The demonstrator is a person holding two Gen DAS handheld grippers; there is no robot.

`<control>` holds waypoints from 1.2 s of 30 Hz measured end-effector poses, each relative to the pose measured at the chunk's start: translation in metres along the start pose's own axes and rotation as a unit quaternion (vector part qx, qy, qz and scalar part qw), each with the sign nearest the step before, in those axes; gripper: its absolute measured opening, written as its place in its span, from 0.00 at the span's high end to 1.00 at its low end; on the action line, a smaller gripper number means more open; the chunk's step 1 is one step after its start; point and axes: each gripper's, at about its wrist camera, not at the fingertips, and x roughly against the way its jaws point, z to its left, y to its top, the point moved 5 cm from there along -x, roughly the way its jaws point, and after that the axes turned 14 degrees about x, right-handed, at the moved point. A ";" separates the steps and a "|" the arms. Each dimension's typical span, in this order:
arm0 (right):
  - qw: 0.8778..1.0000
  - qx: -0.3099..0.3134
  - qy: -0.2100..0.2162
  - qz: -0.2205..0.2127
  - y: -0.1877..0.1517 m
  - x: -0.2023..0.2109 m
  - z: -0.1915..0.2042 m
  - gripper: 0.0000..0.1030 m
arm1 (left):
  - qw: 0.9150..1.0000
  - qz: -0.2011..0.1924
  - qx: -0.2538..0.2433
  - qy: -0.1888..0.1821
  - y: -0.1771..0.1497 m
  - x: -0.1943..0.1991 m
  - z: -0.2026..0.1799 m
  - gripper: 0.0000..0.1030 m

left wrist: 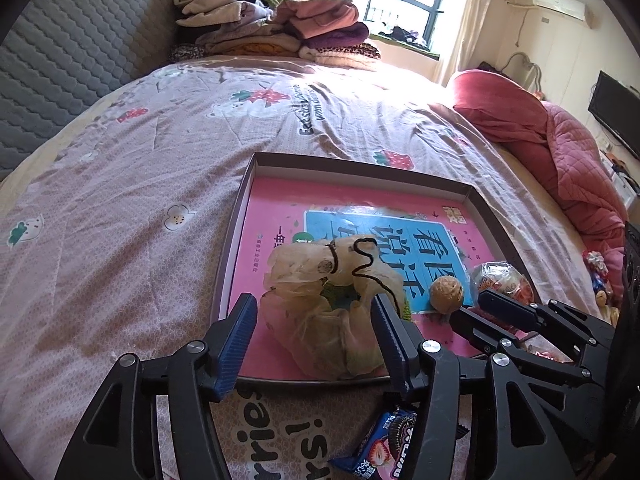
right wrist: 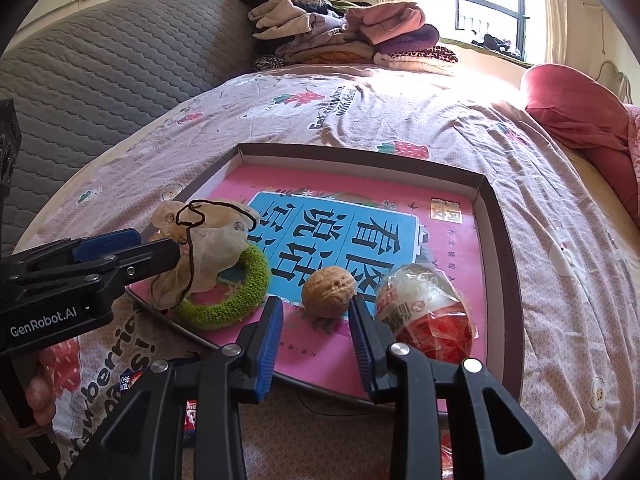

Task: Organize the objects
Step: 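Lower the mesh puff into the tray and open the left tool while the right tool releases the walnut there, then withdraw the left tool toward the blue cookie pack while the right tool moves toward the oranges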

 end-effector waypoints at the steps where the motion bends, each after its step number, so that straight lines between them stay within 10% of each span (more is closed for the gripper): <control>1: 1.000 0.000 -0.001 0.000 0.000 0.002 0.000 0.63 | 1.000 -0.003 0.000 0.001 0.001 0.003 0.000 0.38; 36: 0.993 -0.007 -0.042 -0.110 0.013 0.121 -0.006 0.54 | 0.998 -0.068 -0.005 -0.009 -0.031 0.103 -0.013 0.27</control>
